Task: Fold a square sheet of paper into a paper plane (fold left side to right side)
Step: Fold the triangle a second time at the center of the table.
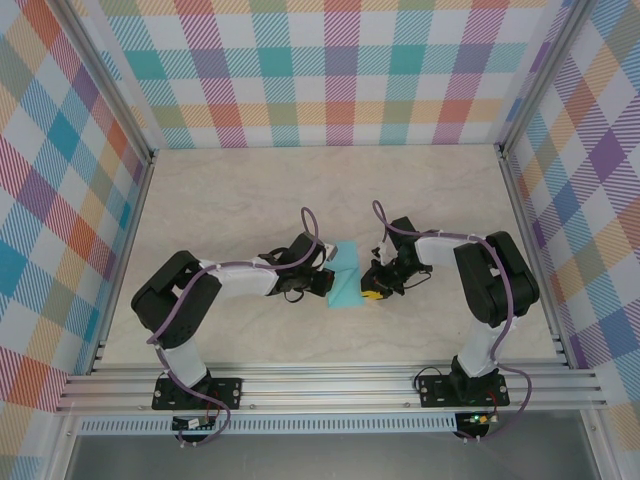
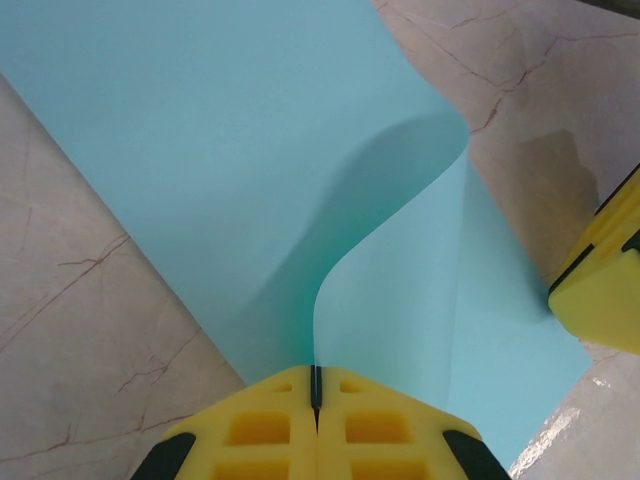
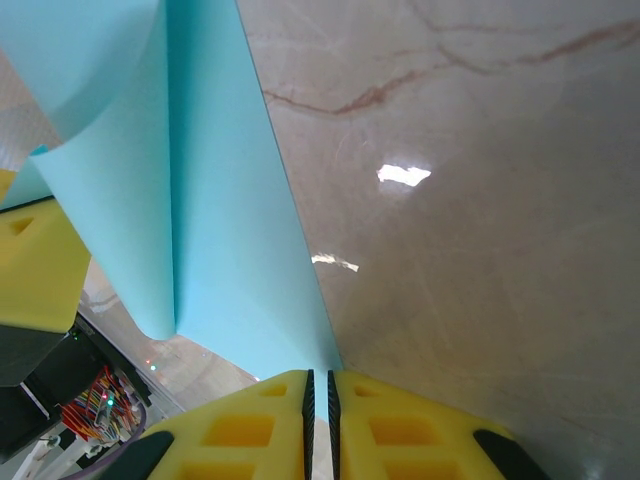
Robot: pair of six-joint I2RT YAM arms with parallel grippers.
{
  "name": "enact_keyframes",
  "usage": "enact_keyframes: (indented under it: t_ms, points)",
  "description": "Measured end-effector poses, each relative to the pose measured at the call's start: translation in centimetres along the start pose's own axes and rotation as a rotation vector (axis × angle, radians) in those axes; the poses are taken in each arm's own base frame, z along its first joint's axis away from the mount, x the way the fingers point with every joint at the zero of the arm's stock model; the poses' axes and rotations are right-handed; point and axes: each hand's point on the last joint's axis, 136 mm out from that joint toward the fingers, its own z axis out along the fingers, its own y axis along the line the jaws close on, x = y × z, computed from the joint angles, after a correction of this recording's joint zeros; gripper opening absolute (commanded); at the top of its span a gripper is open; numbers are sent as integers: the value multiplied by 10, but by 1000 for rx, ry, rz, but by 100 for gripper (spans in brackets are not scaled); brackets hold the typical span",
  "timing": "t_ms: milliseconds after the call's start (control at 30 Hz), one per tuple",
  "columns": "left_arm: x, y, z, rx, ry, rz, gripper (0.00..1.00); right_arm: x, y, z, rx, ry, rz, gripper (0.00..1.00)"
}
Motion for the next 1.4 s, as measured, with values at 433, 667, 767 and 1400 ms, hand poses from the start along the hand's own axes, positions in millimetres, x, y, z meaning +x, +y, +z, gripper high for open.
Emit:
enact_keyframes:
  t_ms: [433,667,767,1400]
  points:
    - [0,1,1,-3,-2,0,1,0,0,0,0,1,1,13]
    - [0,1,1,-5,-3,0,1,0,0,0,0,1,1,14]
    - [-1,2,1,-11,-4,0,1,0,0,0,0,1,1,14]
    - [3,5,3,-19,-3,-1,1,0,0,0,0,6,5,14]
